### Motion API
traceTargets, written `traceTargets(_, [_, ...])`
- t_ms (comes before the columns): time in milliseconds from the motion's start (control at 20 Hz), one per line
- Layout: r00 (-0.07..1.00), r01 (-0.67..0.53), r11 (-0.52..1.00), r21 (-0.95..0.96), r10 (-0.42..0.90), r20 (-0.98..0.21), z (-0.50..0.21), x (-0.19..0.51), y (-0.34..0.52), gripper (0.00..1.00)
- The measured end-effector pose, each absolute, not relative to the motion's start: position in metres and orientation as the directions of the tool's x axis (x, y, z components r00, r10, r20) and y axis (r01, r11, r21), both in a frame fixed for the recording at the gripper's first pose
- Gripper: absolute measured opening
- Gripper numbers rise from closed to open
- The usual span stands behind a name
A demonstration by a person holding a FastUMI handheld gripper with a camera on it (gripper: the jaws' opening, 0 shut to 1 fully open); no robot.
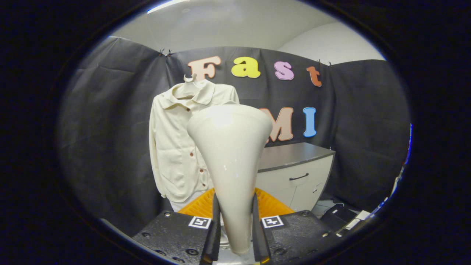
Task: Iron the clothes twice with a garment steamer, once on the left side and once on the right side.
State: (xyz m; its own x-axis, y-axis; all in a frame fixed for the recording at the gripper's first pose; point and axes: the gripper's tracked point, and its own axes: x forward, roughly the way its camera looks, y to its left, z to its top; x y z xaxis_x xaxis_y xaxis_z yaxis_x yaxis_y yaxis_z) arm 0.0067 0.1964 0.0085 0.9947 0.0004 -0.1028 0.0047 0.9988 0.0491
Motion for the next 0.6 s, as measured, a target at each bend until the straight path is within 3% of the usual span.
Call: traceTargets(600, [0.997,-0.003,0.998,0.056,0.007,-0.081,0.011,-0.014,0.188,0.36])
